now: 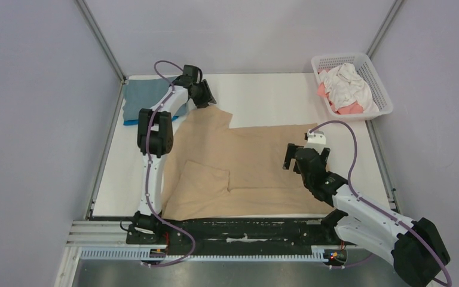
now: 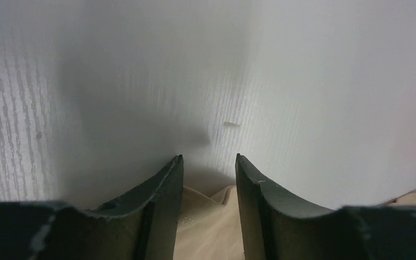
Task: Fold and stack the t-shirts
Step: Grab the side of the flattened tshirt furthest away from the robot with both arms
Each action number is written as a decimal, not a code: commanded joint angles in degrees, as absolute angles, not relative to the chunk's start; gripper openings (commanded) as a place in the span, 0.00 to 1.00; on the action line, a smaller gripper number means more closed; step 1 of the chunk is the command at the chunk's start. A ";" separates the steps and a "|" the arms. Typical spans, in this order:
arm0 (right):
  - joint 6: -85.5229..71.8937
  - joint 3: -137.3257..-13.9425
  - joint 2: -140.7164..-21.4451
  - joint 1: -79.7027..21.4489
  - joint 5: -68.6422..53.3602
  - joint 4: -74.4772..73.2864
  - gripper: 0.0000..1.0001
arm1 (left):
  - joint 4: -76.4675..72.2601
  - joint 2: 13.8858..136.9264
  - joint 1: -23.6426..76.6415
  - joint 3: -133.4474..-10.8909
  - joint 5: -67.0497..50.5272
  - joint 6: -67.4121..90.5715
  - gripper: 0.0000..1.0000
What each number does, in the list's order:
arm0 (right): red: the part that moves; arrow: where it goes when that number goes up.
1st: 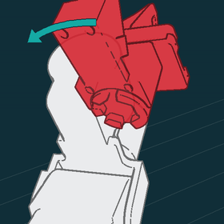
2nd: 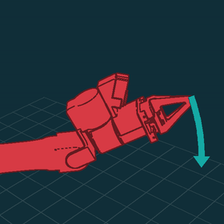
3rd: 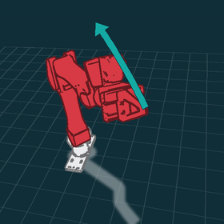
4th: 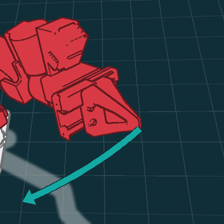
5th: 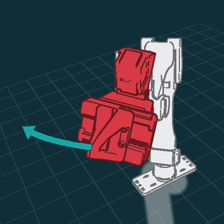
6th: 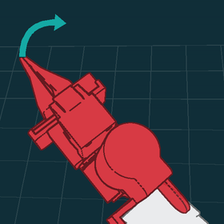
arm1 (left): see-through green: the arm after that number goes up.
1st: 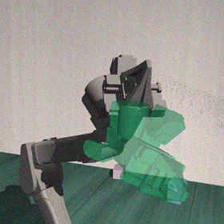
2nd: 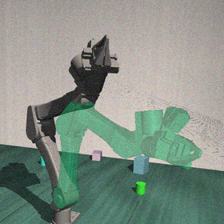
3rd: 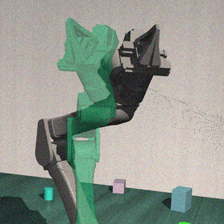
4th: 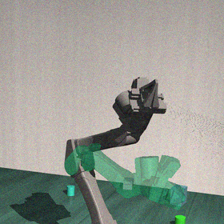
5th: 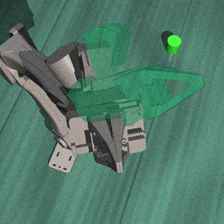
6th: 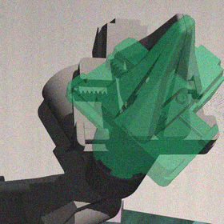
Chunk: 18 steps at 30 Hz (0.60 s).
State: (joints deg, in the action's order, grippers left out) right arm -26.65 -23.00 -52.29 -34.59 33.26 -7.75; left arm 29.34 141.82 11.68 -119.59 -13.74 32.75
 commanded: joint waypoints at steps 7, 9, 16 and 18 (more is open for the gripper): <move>-25.18 -22.32 -52.02 -34.19 34.92 -6.42 0.98 | 43.32 144.58 13.45 -119.82 -7.66 26.56 0.07; -25.22 -23.11 -52.82 -33.91 36.02 -7.38 0.98 | 43.33 144.36 13.45 -120.31 -7.73 25.98 0.02; -26.15 -29.27 -58.37 -31.15 37.71 -12.58 0.98 | 40.41 139.14 13.71 -117.83 -10.06 24.23 0.02; -25.83 -30.06 -58.93 -30.65 38.17 -12.34 0.98 | 38.45 136.20 14.10 -115.22 -8.91 24.00 0.02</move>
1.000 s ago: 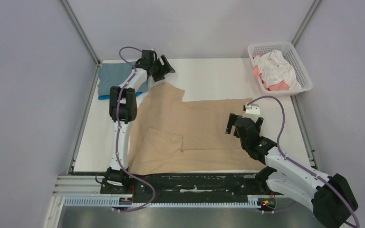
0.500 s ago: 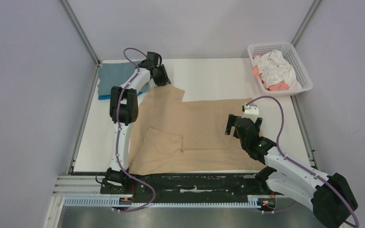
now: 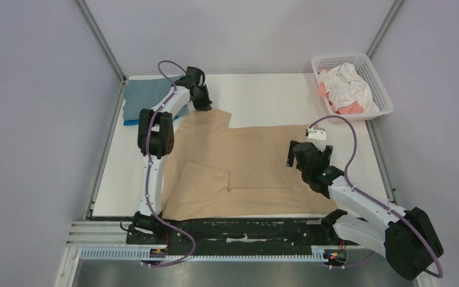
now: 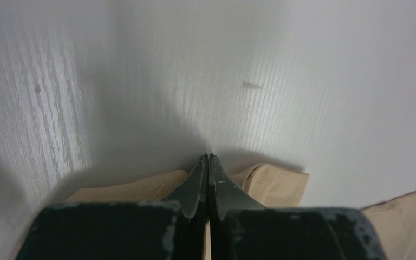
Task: Fold and stack the t-shirts
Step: Grab the side of the flattened tshirt furthest away from the robot with both arms
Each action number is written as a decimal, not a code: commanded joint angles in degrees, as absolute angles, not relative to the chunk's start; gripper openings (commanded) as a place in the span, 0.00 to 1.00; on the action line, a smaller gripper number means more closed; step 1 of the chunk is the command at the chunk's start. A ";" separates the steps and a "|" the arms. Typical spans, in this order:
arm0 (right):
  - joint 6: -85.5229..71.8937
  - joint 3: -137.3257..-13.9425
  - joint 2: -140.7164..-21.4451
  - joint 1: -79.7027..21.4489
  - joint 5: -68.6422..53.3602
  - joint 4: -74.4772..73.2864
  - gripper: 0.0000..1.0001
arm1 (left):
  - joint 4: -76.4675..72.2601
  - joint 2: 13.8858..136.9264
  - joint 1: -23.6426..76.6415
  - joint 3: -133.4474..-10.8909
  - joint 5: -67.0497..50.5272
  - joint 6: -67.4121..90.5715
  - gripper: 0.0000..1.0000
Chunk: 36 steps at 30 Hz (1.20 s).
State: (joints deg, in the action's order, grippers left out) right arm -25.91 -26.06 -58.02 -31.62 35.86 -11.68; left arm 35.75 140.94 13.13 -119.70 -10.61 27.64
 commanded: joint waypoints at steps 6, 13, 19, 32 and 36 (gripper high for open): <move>-24.77 -35.97 -62.88 -26.55 40.55 -14.17 0.98 | 30.70 126.18 14.83 -103.79 -7.46 24.48 0.02; -23.44 -41.89 -69.36 -21.17 41.21 -14.35 0.98 | 28.07 122.64 15.02 -97.65 -8.46 24.69 0.02; -23.94 -54.38 -82.31 -18.31 44.93 -22.37 0.98 | 27.15 119.42 15.19 -95.23 -9.51 24.78 0.02; -24.08 -80.74 -110.97 -15.32 47.17 -27.89 0.94 | 24.47 112.26 15.91 -86.86 -11.02 23.91 0.02; -24.24 -83.38 -115.99 -15.04 48.60 -25.96 0.92 | 24.42 112.41 16.05 -86.41 -11.44 23.95 0.02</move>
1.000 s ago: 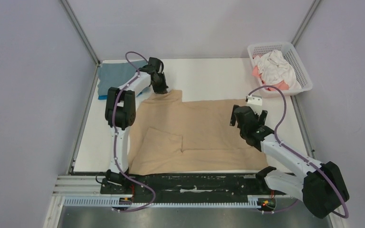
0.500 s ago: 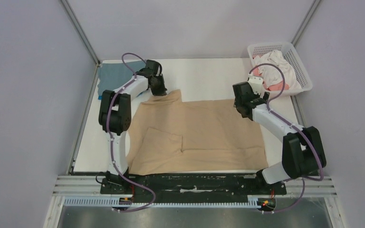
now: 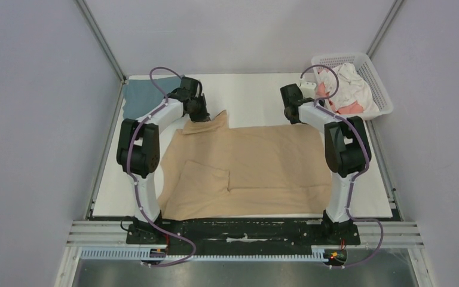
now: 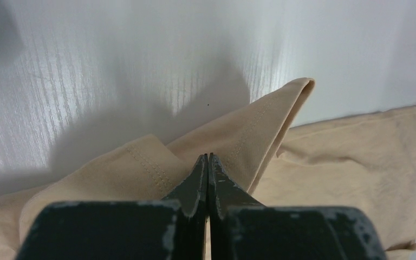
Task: Fold and stack the t-shirts
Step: Grab the side of the flattened tshirt furthest away from the robot with both arms
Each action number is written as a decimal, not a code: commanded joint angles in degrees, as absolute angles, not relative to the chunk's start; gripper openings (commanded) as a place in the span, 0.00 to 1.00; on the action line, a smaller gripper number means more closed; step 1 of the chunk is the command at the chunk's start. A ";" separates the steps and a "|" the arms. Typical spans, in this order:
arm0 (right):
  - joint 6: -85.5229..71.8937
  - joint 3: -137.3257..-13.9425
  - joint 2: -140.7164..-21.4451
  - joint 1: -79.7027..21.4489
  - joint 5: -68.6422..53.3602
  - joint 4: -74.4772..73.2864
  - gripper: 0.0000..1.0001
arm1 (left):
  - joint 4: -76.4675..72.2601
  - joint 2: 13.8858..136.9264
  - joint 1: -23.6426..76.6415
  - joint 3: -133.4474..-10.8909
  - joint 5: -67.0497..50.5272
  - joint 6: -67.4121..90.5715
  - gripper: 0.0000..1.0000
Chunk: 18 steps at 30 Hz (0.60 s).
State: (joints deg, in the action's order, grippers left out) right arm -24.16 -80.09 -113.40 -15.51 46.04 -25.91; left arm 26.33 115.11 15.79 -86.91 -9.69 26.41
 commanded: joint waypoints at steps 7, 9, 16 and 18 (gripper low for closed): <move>-24.63 -81.18 -118.91 -14.85 48.56 -23.63 0.82 | 24.50 111.08 16.17 -85.12 -11.34 24.23 0.02; -25.37 -80.30 -119.27 -14.53 48.79 -23.35 0.81 | 24.50 110.59 16.17 -84.53 -11.38 24.32 0.02; -26.87 -79.50 -119.94 -13.57 45.68 -19.91 0.79 | 24.35 109.44 16.19 -83.15 -11.52 24.49 0.02; -27.18 -79.83 -120.23 -13.27 44.09 -21.15 0.76 | 24.26 109.16 16.26 -82.72 -11.20 24.50 0.02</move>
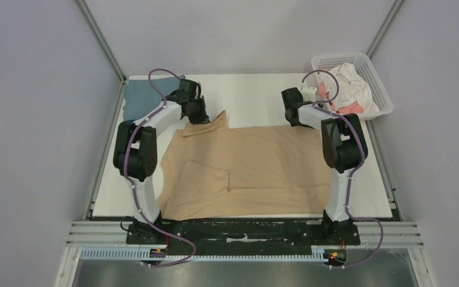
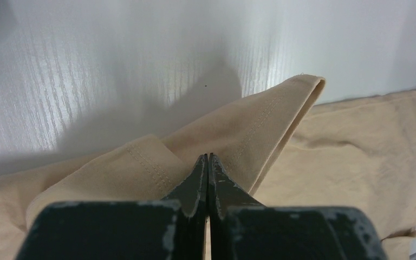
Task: Fold and stack the t-shirts
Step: Grab the side of the flattened tshirt furthest away from the robot with both arms
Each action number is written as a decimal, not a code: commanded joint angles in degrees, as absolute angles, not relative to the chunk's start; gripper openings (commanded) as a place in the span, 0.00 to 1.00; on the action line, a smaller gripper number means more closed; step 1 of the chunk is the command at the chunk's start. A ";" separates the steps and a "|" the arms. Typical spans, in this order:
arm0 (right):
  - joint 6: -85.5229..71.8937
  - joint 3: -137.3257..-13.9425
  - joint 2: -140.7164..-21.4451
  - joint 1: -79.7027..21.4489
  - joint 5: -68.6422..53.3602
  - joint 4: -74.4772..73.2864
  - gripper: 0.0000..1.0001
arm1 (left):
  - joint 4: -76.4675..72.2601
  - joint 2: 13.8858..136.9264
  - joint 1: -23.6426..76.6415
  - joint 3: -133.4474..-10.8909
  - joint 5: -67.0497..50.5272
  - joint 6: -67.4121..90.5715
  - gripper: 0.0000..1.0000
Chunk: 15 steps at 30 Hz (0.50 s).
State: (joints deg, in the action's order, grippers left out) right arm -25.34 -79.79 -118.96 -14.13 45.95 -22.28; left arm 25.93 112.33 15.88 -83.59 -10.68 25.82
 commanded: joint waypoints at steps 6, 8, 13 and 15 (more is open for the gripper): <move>-28.88 -71.94 -115.69 -13.18 44.57 -20.53 0.63 | 24.09 107.38 16.26 -80.60 -10.46 24.34 0.02; -29.53 -69.37 -114.14 -13.12 45.31 -19.29 0.57 | 23.70 106.51 16.21 -79.65 -10.43 24.35 0.02; -30.47 -67.48 -112.31 -13.09 44.19 -18.04 0.42 | 22.79 105.04 16.25 -78.24 -10.87 24.43 0.02; -29.97 -65.88 -111.50 -12.96 44.26 -15.49 0.35 | 22.76 105.03 16.21 -78.30 -11.43 24.35 0.02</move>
